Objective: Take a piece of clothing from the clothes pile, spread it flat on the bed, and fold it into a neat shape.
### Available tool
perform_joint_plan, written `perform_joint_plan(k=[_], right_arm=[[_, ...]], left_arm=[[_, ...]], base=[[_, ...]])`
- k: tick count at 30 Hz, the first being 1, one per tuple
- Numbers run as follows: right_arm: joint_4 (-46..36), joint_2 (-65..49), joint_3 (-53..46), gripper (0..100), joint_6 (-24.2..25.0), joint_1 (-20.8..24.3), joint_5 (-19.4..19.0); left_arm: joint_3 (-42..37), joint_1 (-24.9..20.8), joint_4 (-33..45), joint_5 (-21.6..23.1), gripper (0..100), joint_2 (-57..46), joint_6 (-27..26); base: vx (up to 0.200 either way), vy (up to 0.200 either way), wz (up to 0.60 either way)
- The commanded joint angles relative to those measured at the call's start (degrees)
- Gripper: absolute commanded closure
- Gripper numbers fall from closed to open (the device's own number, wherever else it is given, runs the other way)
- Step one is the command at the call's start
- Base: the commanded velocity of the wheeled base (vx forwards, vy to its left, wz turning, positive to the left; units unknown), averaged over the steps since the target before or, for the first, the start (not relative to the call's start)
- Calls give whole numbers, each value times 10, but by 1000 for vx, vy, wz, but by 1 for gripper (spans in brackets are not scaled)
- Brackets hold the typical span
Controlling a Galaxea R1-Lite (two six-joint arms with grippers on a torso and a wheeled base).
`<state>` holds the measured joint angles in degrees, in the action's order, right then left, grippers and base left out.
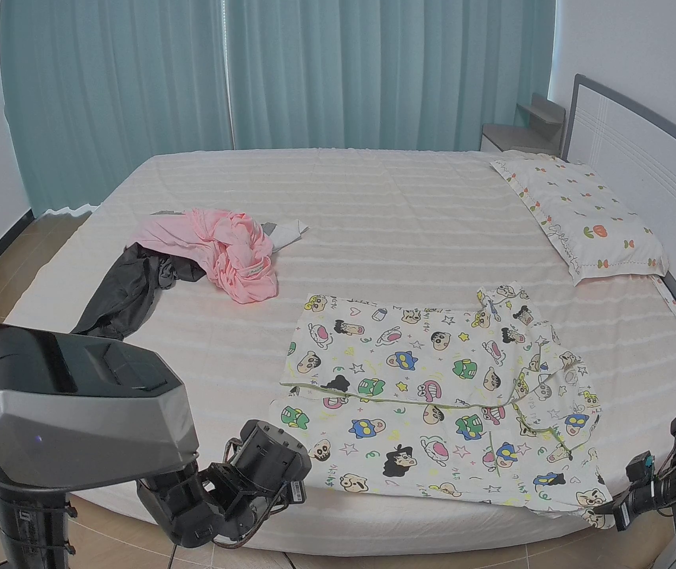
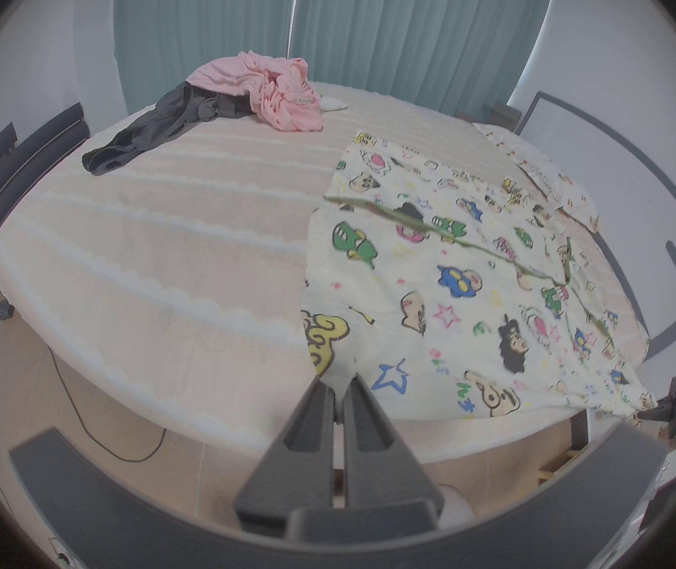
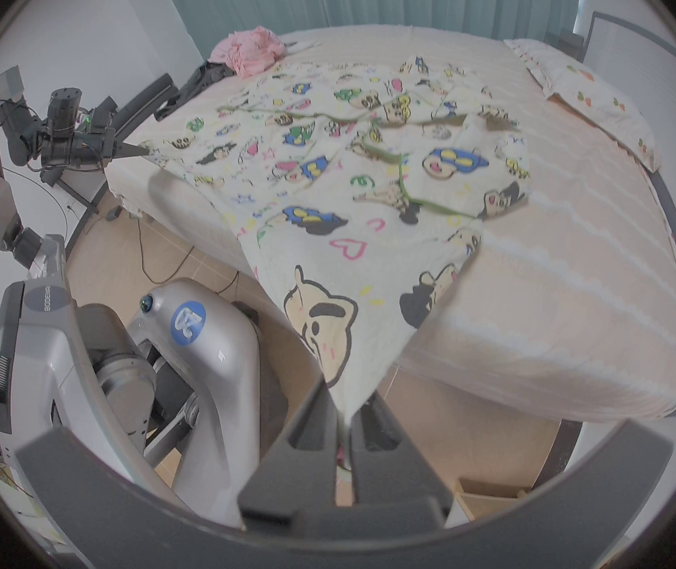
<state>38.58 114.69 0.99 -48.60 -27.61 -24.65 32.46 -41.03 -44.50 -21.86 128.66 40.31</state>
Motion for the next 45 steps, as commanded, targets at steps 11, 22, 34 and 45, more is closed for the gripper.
perform_joint_plan(k=[11,22,34,45], right_arm=[[-1,-40,48,100,83,15,-76],[-4,-23,130,100,156,54,-75],[-60,-3,227,100,178,81,-58],[-176,9,354,100,189,106,-35]], left_arm=[[104,36,77,1,100,-17,-10],[191,49,162,1,100,4,-9],[295,75,240,3,100,48,-8],[390,75,295,4,100,89,-8]], base=[[0,0,0],[0,0,0],[0,0,0],[0,0,0]])
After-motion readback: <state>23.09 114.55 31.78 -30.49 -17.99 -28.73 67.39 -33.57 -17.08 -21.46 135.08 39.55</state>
